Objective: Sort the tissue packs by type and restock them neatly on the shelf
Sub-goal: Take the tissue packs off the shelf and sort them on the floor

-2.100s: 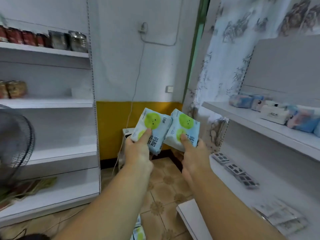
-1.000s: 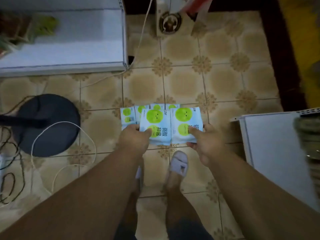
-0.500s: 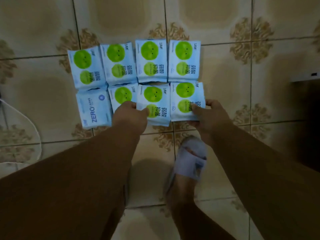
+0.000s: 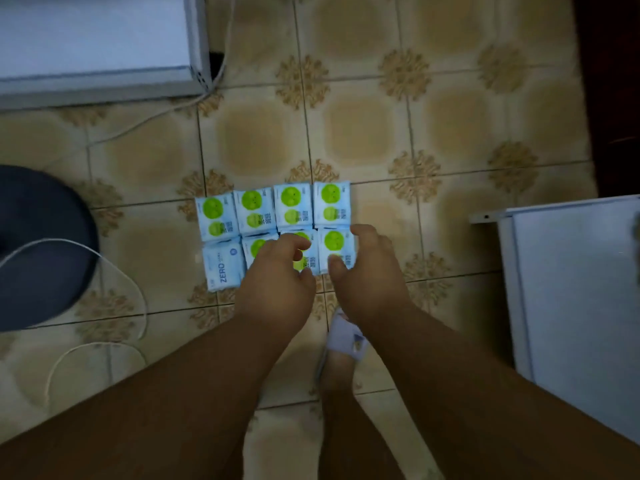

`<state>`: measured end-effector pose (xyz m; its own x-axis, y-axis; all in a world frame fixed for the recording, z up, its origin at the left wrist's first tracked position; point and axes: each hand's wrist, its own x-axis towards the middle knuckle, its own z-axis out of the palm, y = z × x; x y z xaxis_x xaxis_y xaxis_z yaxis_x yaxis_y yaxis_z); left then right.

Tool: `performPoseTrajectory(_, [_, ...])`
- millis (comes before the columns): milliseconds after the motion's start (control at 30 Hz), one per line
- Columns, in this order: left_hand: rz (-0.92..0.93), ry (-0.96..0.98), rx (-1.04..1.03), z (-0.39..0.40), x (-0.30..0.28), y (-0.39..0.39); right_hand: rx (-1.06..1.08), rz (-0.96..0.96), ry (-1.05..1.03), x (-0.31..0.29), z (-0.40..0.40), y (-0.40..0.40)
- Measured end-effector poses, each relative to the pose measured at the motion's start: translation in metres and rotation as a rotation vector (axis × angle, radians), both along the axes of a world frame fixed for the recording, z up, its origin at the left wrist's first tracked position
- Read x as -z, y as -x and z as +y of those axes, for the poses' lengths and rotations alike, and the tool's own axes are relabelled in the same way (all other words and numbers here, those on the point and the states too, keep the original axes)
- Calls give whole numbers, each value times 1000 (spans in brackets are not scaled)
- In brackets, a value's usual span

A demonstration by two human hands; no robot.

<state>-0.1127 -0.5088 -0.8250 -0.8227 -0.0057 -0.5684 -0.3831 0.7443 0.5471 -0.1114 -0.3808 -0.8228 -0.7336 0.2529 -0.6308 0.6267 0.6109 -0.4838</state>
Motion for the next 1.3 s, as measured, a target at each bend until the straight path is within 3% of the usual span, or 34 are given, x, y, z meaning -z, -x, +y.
performPoseTrajectory(200, [339, -85, 160, 7, -230, 37, -11, 407, -65, -254, 16, 16])
performPoseTrajectory(333, [520, -225, 294, 16, -376, 56, 117, 592, -140, -403, 22, 3])
performPoseTrajectory(600, [929, -536, 680, 51, -591, 41, 529, 989, -395, -606, 9, -72])
performPoseTrajectory(733, [956, -635, 799, 66, -658, -19, 680, 1029, -482, -668, 4, -132])
performPoseTrajectory(933, [953, -816, 1016, 85, -715, -111, 877, 1107, -613, -723, 3, -233])
performPoseTrajectory(1300, [840, -1076, 1191, 152, -744, -348, 1117, 1100, -825, -758, 23, -470])
